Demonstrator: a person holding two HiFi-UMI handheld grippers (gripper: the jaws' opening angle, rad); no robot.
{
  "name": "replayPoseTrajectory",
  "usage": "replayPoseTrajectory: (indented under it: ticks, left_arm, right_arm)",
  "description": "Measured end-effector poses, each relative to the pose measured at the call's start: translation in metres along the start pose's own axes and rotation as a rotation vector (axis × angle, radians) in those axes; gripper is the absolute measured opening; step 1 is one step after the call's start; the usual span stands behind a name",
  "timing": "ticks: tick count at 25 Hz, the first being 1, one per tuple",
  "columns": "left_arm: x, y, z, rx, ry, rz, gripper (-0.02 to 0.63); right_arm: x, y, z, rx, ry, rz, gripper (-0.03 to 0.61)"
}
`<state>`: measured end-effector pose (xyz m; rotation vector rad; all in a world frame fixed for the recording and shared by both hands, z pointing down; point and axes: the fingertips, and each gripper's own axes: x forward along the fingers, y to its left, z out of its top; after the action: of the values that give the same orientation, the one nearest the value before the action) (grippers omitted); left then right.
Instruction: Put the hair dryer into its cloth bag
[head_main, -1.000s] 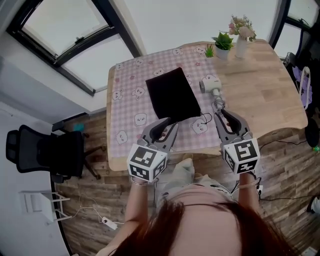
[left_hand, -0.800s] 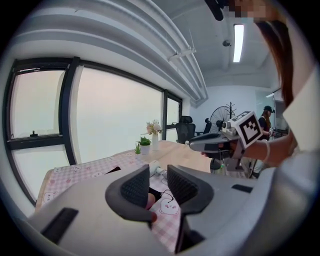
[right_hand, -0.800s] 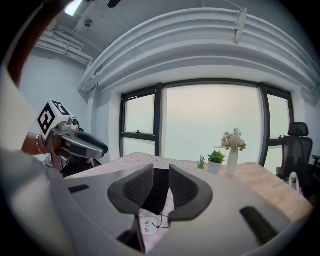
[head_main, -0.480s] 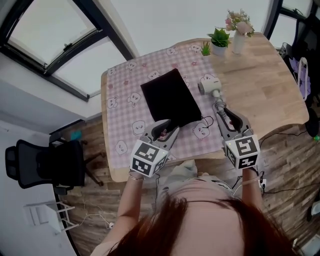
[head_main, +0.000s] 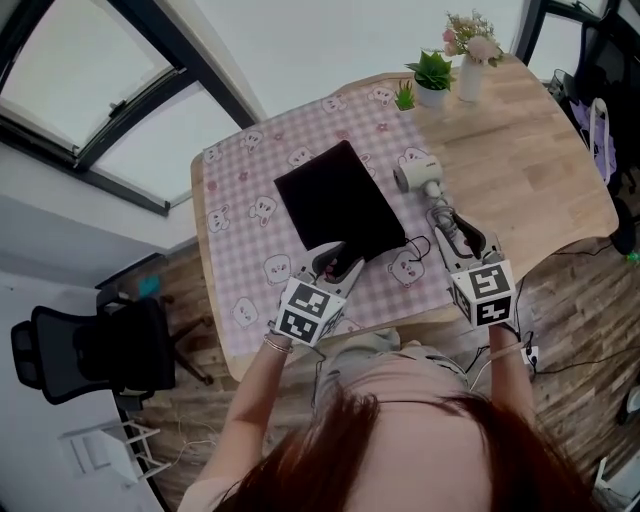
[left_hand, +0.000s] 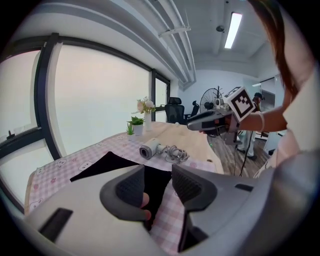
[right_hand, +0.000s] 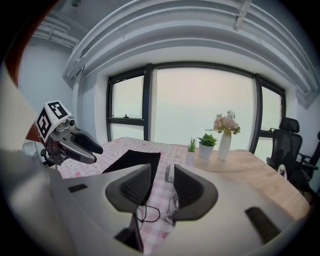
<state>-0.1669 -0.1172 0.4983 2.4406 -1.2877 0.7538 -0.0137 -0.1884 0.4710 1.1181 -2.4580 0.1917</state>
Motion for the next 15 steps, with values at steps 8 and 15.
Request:
replayPoseTrajectory:
  ticks: [8,15]
  left_arm:
    - [0.026,0.021,-0.035,0.046,0.089,-0.059,0.177]
    - [0.047,0.022,-0.067,0.067,0.183,-0.175,0.198]
  right_arm:
    - [0.030,-0.010,-0.035,0.031,0.092,-0.051,0.164]
    - [0.050,-0.018,-0.056,0.070,0.150,-0.093,0.187]
